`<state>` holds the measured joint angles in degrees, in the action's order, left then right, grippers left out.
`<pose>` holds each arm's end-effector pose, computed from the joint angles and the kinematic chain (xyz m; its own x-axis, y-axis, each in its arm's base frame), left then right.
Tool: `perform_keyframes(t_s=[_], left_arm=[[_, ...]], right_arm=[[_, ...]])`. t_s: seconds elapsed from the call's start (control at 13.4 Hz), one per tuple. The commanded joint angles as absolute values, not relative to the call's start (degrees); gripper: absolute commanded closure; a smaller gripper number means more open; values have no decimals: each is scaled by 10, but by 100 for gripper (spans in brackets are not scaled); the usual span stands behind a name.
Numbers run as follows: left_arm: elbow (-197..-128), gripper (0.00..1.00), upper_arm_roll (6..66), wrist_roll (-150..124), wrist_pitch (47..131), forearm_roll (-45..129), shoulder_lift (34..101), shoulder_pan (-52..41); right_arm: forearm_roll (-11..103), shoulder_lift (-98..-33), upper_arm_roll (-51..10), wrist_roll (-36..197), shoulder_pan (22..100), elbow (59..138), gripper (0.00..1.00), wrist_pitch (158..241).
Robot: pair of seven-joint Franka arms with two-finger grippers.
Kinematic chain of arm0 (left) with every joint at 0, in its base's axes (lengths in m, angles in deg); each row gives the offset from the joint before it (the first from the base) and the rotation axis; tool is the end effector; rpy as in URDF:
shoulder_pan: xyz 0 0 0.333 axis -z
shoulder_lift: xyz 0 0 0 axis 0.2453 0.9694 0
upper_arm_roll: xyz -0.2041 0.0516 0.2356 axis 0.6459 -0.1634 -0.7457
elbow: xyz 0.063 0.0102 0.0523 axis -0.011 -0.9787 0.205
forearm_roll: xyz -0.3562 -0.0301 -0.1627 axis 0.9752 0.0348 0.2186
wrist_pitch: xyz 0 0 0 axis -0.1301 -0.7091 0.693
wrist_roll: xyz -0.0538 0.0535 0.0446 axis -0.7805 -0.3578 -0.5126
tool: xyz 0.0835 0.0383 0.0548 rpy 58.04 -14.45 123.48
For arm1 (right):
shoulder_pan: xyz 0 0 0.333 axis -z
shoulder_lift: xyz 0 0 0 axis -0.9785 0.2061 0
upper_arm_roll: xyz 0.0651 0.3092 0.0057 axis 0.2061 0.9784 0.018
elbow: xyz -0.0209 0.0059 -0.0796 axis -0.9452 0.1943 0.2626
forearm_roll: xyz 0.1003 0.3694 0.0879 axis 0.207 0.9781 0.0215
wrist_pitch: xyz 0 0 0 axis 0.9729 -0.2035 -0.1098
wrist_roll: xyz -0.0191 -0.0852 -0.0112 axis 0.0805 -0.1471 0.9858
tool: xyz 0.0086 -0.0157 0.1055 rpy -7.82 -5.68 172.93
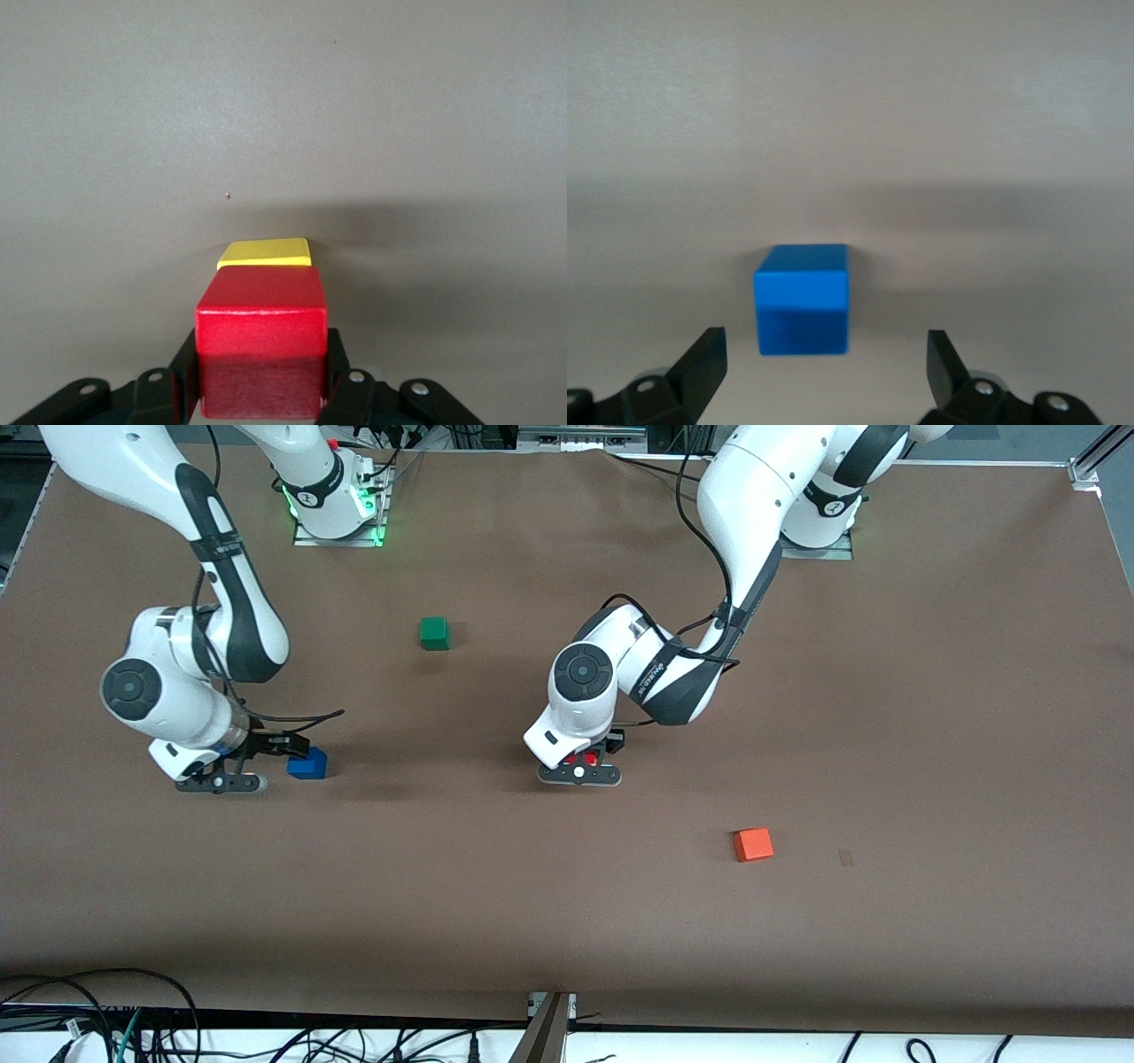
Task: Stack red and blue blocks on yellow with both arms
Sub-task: 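Lower the red cube onto the yellow cube while the right gripper reaches the blue cube, then open the left gripper and lift away while the right gripper grasps the blue cube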
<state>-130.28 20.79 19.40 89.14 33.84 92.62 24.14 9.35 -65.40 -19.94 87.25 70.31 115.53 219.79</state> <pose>0.5771 -0.4921 0.2482 0.9983 -0.0208 -0.0550 -0.0197 -0.9996 0.0196 0.5981 0.0336 0.2440 0.9986 0.0184 -0.0502 0.0199 -0.9994 0.0297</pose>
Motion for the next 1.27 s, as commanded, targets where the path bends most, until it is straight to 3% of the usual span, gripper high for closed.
perform_keyframes(t_s=[0.0, 0.15, 0.22, 0.3, 0.52, 0.67, 0.82, 0.97, 1.04, 1.19], left_arm=[[-1285, 100, 203, 196, 884, 337, 934, 244], [-1285, 100, 203, 197, 885, 337, 935, 244], [-1284, 86, 203, 200, 885, 337, 935, 243], [-1282, 1, 203, 201, 885, 337, 937, 243], [-1262, 0, 201, 231, 870, 340, 929, 237], [-1224, 0, 203, 225, 807, 341, 919, 202], [-1166, 0, 202, 203, 728, 337, 907, 160], [-1151, 0, 204, 121, 673, 338, 865, 98], [-1153, 0, 200, 94, 652, 339, 829, 69], [-1157, 0, 206, 71, 601, 344, 776, -4]], right_arm=[[100, -634, -196, 877, 700, 1165, 0, 2246], [100, -628, -196, 878, 698, 1165, 0, 2253], [100, -626, -196, 878, 698, 1165, 0, 2254], [100, -625, -196, 878, 698, 1165, 1, 2256], [100, -616, -196, 878, 698, 1174, 9, 2283], [100, -615, -196, 878, 698, 1182, 19, 2297], [100, -615, -196, 876, 698, 1184, 33, 2297], [100, -617, -196, 874, 698, 1182, 58, 2294], [100, -622, -196, 873, 698, 1178, 65, 2290], [99, -643, -182, 875, 692, 1145, 66, 2233]])
